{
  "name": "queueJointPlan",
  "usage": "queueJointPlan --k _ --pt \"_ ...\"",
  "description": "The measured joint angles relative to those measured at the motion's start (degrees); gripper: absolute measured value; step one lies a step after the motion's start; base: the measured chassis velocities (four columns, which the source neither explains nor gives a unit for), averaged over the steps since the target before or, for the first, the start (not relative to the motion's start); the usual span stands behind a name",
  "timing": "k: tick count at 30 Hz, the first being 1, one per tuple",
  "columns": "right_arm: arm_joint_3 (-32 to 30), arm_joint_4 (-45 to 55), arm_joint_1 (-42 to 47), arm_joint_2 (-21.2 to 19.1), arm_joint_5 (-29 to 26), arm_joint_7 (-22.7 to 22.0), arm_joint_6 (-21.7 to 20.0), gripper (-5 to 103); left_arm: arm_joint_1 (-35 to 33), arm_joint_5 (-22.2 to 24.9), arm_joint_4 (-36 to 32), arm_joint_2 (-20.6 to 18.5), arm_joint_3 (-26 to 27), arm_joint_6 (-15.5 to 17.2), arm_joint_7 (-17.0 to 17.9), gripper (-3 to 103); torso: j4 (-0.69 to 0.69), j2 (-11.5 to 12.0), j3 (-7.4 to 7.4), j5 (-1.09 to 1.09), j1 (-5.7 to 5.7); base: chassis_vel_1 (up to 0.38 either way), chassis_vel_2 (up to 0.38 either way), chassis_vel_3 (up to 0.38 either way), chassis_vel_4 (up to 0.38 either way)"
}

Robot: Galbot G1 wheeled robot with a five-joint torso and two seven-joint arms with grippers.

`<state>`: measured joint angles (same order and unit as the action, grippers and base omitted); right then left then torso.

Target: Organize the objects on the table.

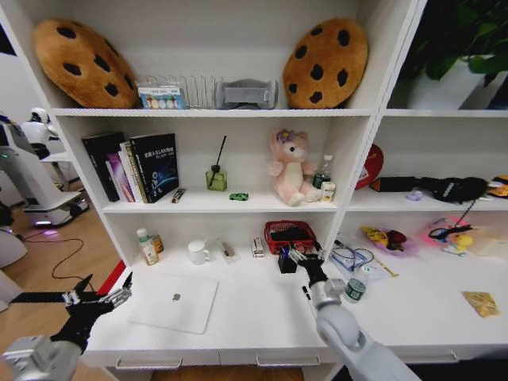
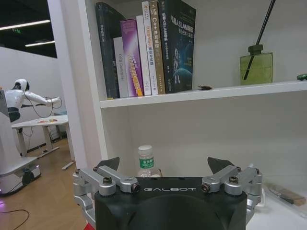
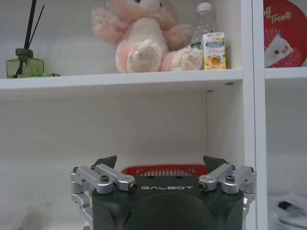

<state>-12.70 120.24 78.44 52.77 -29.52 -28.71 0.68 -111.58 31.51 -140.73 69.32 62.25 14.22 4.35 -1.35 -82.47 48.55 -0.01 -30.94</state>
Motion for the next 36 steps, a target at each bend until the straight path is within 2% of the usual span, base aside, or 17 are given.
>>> queueJointPlan --k 3,4,6,7,10,13,14,16,25,36 --pt "-3.6 3.92 6.49 -1.8 -2.34 2.29 -3.91 100 0.0 0.0 0.0 0.0 0.0 0.0 0.0 100 0.04 0.0 0.0 -0.01 0.0 0.0 0.0 0.0 0.0" --pt "-3.6 3.92 6.49 -1.8 -2.34 2.29 -3.91 100 0.0 0.0 0.0 0.0 0.0 0.0 0.0 100 0.04 0.0 0.0 -0.01 0.0 0.0 0.0 0.0 0.0" --pt "-7.78 6.33 10.86 -2.07 -6.77 5.86 -9.74 100 0.0 0.0 0.01 0.0 0.0 0.0 0.01 100 0.02 0.0 0.0 0.01 0.0 0.0 0.0 0.0 0.0" --pt "-7.78 6.33 10.86 -2.07 -6.77 5.86 -9.74 100 0.0 0.0 0.01 0.0 0.0 0.0 0.01 100 0.02 0.0 0.0 0.01 0.0 0.0 0.0 0.0 0.0" --pt "-11.87 6.01 11.58 -2.38 -14.05 6.99 -18.58 100 0.0 0.0 0.0 0.0 0.0 0.0 0.01 100 0.02 0.0 0.0 0.01 0.0 0.0 0.0 0.0 0.0" --pt "-12.52 4.93 10.83 -2.55 -15.97 7.19 -20.31 100 0.0 0.0 0.0 0.0 0.0 0.0 0.0 100 0.04 0.0 0.0 0.0 0.0 0.0 0.0 0.0 0.0" --pt "-13.31 2.86 10.04 -2.71 -16.79 8.8 -21.57 100 0.0 0.0 0.0 0.0 0.0 0.0 0.0 100 0.04 0.0 0.01 0.0 0.0 0.0 0.0 0.0 0.0" --pt "-13.59 -0.53 8.94 -2.77 -14.66 11.83 -21.17 100 0.0 0.0 0.0 0.0 0.0 0.0 0.0 100 0.03 0.01 0.02 0.0 -0.01 0.0 0.0 0.0 0.0" --pt "-11.1 -6.48 6.72 -2.32 -11.36 15.53 -20.17 100 0.0 0.0 0.0 0.0 0.0 0.0 0.0 100 0.02 0.0 0.01 0.01 -0.01 0.0 0.0 0.0 0.0" --pt "-7.46 -11.14 2.87 -1.76 -9.86 15.9 -18.92 100 0.0 0.0 0.0 0.0 0.0 0.0 0.01 100 0.03 0.01 0.01 0.01 -0.01 0.0 0.0 0.0 0.0"
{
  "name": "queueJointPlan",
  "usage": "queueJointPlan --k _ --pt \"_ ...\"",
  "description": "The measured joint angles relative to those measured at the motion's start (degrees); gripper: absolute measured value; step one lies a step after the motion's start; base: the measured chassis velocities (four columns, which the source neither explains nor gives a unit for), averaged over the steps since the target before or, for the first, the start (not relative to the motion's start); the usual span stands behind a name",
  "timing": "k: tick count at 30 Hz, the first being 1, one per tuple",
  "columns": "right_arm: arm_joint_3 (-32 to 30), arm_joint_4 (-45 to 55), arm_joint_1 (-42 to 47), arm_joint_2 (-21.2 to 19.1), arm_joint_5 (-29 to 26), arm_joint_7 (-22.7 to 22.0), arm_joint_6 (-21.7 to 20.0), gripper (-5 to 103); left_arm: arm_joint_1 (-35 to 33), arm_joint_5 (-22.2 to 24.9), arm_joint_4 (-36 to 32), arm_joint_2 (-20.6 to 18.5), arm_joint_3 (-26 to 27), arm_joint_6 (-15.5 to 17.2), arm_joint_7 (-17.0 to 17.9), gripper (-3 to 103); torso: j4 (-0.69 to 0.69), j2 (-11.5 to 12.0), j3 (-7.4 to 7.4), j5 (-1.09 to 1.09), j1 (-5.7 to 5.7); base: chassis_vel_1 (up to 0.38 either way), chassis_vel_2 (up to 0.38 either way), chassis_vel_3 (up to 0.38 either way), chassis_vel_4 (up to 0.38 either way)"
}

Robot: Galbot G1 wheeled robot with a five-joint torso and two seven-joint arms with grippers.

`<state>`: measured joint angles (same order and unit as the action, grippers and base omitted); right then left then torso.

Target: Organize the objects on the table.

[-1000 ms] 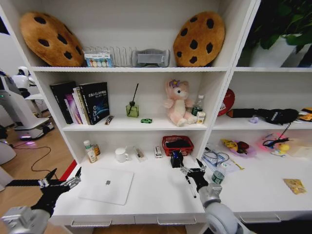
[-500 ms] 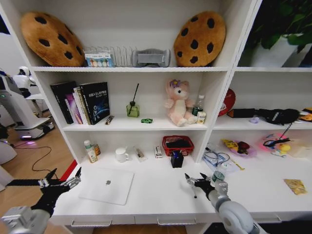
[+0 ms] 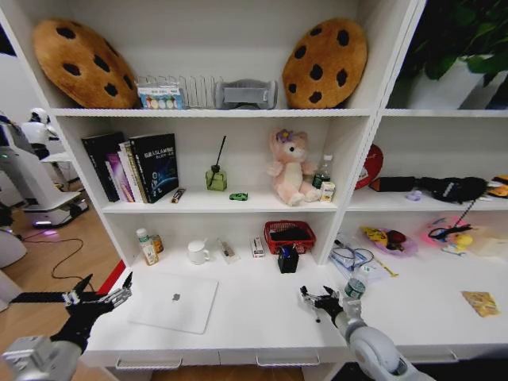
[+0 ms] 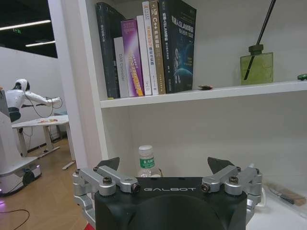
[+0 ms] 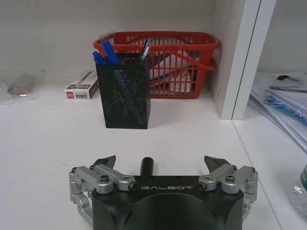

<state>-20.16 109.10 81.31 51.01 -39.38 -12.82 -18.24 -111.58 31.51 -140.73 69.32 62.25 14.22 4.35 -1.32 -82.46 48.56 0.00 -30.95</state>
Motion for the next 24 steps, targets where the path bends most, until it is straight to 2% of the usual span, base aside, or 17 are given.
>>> queueJointPlan --k 3,4,5,7,8,10,12,13,14,17,18,19,22,23,24 --pt "0.7 -0.55 -0.65 0.16 -0.1 -0.05 0.04 99 0.0 0.0 0.0 0.0 0.0 0.0 0.0 100 0.0 0.0 0.0 0.0 0.0 0.0 0.0 0.0 0.0" --pt "0.97 -0.81 -0.78 0.18 -0.12 -0.06 0.07 94 0.0 0.0 0.0 0.0 0.0 0.0 0.0 100 0.0 0.0 0.0 0.0 0.0 0.0 0.0 0.0 0.0" --pt "0.97 -0.81 -0.78 0.18 -0.12 -0.06 0.07 94 0.0 0.0 0.0 0.0 0.0 0.0 0.0 100 0.0 0.0 0.0 0.0 0.0 0.0 0.0 0.0 0.0" --pt "1.49 -1.34 -1.1 0.19 -0.1 -0.06 0.2 84 0.0 0.0 0.0 0.0 0.0 0.0 0.0 100 0.0 0.0 0.0 0.0 0.0 0.0 0.0 0.0 0.0" --pt "1.49 -1.34 -1.1 0.19 -0.1 -0.06 0.2 84 0.0 0.0 0.0 0.0 0.0 0.0 0.0 100 0.0 0.0 0.0 0.0 0.0 0.0 0.0 0.0 0.0" --pt "1.91 -1.79 -1.49 0.41 0.05 -0.42 0.49 73 0.0 0.0 0.0 0.0 0.0 0.0 0.0 100 0.0 0.0 0.0 0.0 0.0 0.0 0.0 0.0 0.0" --pt "2.01 -1.87 -1.53 0.46 0.09 -0.6 0.56 73 0.0 0.0 0.0 0.0 0.0 0.0 0.0 100 0.0 0.0 0.0 0.0 0.0 0.0 0.0 0.0 0.0" --pt "2.11 -1.94 -1.53 0.48 0.11 -0.75 0.63 62 0.0 0.0 0.0 0.0 0.0 0.0 0.0 100 0.0 0.0 0.0 0.0 0.0 0.0 0.0 0.0 0.0" --pt "2.14 -1.94 -1.45 0.48 0.11 -0.79 0.67 62 0.0 0.0 0.0 0.0 0.0 0.0 0.0 100 0.0 0.0 0.0 0.0 0.0 0.0 0.0 0.0 0.0" --pt "2.17 -1.93 -1.17 0.46 0.13 -0.81 0.73 51 0.0 0.0 0.0 0.0 0.0 0.0 0.0 100 0.0 0.0 0.0 0.0 0.0 0.0 0.0 0.0 0.0" --pt "2.17 -1.93 -1.17 0.46 0.13 -0.81 0.73 51 0.0 0.0 0.0 0.0 0.0 0.0 0.0 100 0.0 0.0 0.0 0.0 0.0 0.0 0.0 0.0 0.0" --pt "2.16 -1.84 -0.89 0.49 0.27 -1.12 1.01 40 0.0 0.0 0.0 0.0 0.0 0.0 0.0 100 0.0 0.0 0.0 0.0 0.0 0.0 0.0 0.0 0.0" --pt "2.02 -1.6 0.07 0.31 0.55 -1.01 1.41 30 0.0 0.0 0.0 0.0 0.0 0.0 0.0 100 -0.01 0.0 0.0 0.0 0.0 0.0 0.0 0.0 0.0" --pt "1.94 -1.61 0.27 0.27 0.79 -0.85 1.55 30 0.0 0.0 0.0 0.0 0.0 0.0 0.0 100 -0.01 0.0 0.0 0.01 0.0 0.0 0.0 0.0 0.0" --pt "1.94 -1.67 0.35 0.3 0.97 -0.75 1.67 19 0.0 0.0 0.0 0.0 0.0 0.0 0.0 100 -0.01 0.0 0.0 0.01 0.0 0.0 0.0 0.0 0.0"
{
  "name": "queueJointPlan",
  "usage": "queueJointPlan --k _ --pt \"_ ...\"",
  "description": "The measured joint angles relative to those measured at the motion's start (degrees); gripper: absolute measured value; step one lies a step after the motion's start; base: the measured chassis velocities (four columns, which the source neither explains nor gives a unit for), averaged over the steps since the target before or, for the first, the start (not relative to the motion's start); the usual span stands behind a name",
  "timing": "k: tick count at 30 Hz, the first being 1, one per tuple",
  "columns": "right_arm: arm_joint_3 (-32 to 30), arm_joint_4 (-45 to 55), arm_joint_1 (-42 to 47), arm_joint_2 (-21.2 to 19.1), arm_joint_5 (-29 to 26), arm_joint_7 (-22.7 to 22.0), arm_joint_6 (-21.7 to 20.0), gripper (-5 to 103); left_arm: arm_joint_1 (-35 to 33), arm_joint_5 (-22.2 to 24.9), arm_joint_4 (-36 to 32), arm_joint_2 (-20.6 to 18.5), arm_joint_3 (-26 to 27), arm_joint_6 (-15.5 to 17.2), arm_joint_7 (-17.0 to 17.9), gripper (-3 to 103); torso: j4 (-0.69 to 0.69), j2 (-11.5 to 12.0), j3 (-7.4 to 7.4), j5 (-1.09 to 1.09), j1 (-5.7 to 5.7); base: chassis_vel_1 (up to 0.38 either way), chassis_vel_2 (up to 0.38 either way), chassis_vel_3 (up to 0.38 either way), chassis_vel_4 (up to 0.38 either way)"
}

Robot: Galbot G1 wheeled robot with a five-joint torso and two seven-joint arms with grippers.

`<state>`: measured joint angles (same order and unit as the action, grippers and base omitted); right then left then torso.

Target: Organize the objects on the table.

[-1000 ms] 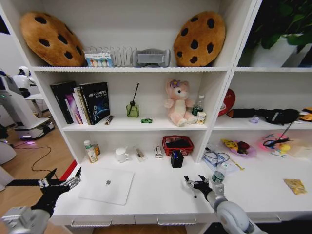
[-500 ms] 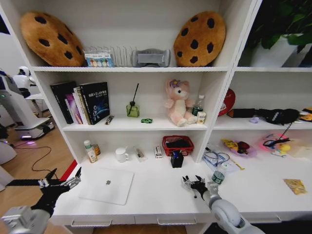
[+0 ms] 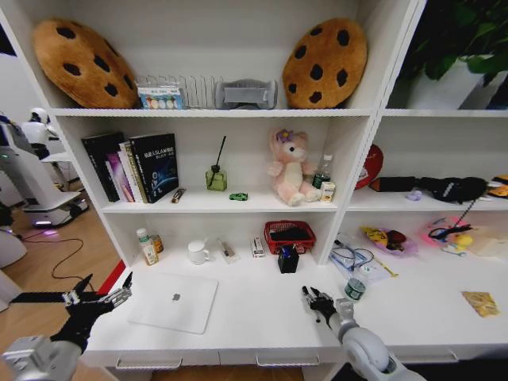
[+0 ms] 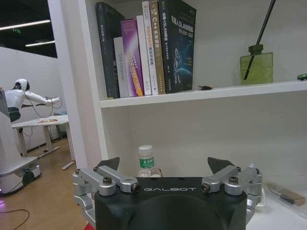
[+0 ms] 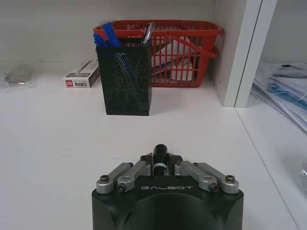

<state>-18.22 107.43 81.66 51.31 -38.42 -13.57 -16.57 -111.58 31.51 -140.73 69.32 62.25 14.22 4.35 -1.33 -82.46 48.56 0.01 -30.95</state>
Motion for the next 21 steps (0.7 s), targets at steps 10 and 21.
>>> queueJointPlan --k 10,21 --pt "0.3 1.23 -0.12 0.13 0.72 0.87 3.96 12 0.0 0.0 0.0 0.0 0.0 0.0 0.0 100 0.0 0.0 0.0 0.0 0.0 0.0 0.0 0.0 0.0" --pt "1.85 -4.94 -9.13 1.75 17.95 5.72 35.1 12 0.0 0.0 0.0 0.0 0.0 0.0 0.0 100 0.02 0.0 0.0 0.0 0.0 0.0 0.0 0.0 0.0"
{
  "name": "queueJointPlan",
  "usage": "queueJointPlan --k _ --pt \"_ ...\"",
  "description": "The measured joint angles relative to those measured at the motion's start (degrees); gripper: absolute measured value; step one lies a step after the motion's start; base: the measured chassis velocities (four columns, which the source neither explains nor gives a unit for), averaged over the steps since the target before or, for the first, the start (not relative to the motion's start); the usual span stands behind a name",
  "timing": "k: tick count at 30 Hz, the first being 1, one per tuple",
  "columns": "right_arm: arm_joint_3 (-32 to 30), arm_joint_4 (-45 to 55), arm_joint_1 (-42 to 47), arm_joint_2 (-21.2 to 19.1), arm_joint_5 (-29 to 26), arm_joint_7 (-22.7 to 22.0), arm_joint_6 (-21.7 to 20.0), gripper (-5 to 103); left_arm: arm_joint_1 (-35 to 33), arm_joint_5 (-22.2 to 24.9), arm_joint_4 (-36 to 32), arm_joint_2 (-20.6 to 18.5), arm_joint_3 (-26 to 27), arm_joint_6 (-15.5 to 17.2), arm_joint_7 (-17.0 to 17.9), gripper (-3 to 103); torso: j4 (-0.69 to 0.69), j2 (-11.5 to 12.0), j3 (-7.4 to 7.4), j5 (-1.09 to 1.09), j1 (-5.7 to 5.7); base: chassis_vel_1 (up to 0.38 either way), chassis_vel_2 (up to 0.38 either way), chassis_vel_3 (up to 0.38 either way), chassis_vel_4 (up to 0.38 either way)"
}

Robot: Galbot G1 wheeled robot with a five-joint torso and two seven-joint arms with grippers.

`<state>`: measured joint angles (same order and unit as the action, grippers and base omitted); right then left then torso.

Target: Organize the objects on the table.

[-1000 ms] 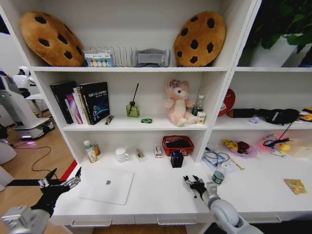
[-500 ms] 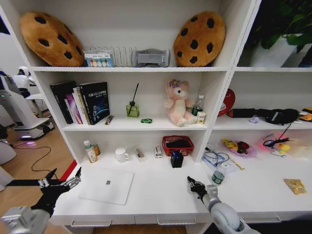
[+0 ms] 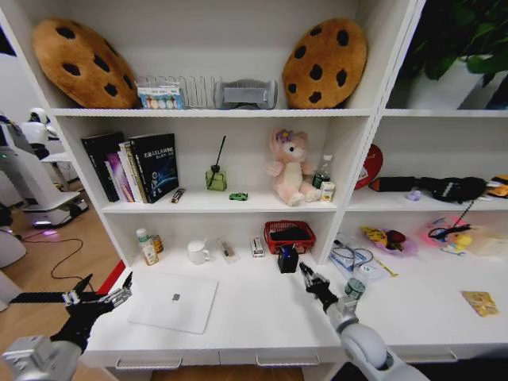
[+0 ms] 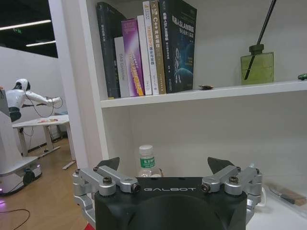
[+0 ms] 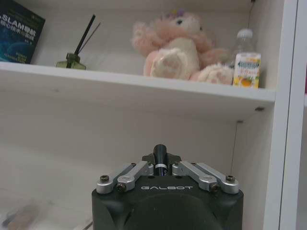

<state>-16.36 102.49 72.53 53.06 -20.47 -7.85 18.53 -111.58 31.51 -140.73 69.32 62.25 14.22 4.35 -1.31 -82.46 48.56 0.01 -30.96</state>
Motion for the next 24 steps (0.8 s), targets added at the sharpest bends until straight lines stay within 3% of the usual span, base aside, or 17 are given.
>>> queueJointPlan --k 1,3,13,24 --pt "0.26 -0.92 -0.72 0.25 0.62 -0.04 1.41 12 0.0 0.0 0.0 0.0 0.0 0.0 0.0 100 -0.01 0.0 0.0 0.0 0.0 0.0 0.0 0.0 0.0" --pt "2.51 -7.31 -6.03 2.07 4.25 -1.15 8.19 12 0.0 0.0 0.0 0.0 0.0 -0.01 0.0 100 -0.02 0.0 0.0 -0.04 0.0 0.0 0.0 0.0 0.0" --pt "9.75 -24.95 -21.04 9.01 9.41 -5.43 19.95 12 0.0 0.0 0.0 0.0 0.0 -0.01 0.0 100 0.0 0.01 0.01 -0.01 -0.02 0.0 0.0 0.0 0.0" --pt "10.39 -28.84 -22.97 11.82 11.13 -6.24 20.93 12 0.0 0.0 0.0 0.0 0.0 -0.01 0.0 100 -0.03 0.01 0.0 -0.01 -0.01 0.0 0.0 0.0 0.0"
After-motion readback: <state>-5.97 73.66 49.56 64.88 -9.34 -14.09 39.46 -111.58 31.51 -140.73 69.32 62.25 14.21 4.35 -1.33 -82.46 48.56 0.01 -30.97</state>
